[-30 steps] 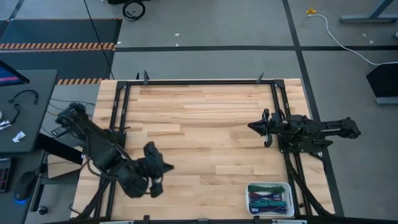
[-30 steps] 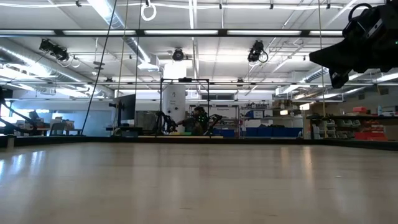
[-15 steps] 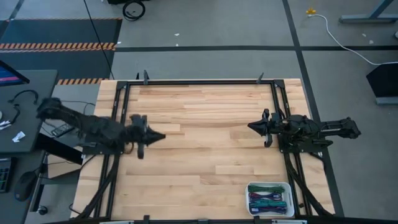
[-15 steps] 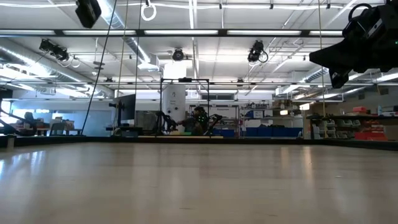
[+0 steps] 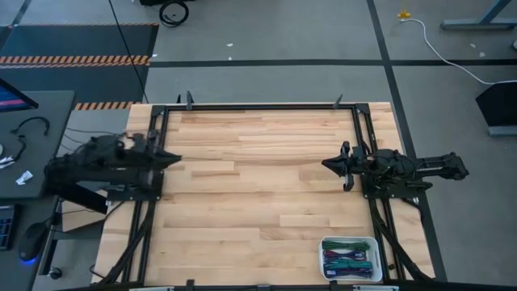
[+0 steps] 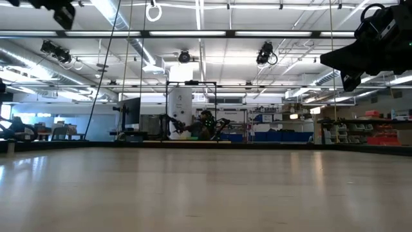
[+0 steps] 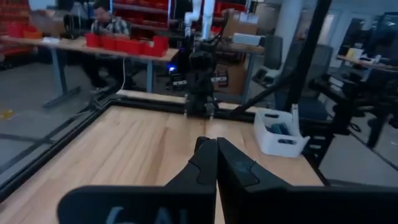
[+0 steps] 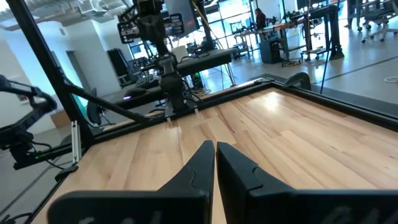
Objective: Pick and place USB-C Cables
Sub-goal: Return to Home Position
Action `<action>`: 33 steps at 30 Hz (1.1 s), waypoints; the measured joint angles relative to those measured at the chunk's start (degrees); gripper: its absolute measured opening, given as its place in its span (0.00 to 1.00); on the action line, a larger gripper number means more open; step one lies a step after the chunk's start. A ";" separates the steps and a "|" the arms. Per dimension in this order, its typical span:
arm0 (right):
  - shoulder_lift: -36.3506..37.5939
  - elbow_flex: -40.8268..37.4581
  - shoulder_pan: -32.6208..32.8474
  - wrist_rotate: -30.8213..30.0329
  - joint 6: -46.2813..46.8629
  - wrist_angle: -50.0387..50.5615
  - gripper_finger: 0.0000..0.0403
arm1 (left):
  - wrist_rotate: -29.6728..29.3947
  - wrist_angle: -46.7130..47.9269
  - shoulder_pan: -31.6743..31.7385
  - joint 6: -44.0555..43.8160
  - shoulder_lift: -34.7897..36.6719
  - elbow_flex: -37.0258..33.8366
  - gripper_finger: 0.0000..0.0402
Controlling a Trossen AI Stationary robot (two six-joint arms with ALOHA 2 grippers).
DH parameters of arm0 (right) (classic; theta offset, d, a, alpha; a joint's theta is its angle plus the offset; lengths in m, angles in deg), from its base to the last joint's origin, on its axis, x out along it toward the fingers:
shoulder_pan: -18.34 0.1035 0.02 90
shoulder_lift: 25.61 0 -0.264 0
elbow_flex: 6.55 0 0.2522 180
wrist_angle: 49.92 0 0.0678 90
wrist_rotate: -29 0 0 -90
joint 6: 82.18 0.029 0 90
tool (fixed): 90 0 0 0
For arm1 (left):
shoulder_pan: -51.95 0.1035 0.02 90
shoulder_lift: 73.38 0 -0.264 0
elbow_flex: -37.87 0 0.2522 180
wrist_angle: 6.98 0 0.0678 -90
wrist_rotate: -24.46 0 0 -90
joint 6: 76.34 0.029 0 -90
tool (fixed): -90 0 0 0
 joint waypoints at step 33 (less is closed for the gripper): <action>-0.81 -0.01 0.00 0.00 -0.13 -1.73 0.06 | 20.29 -27.69 9.87 9.91 8.79 -31.94 0.00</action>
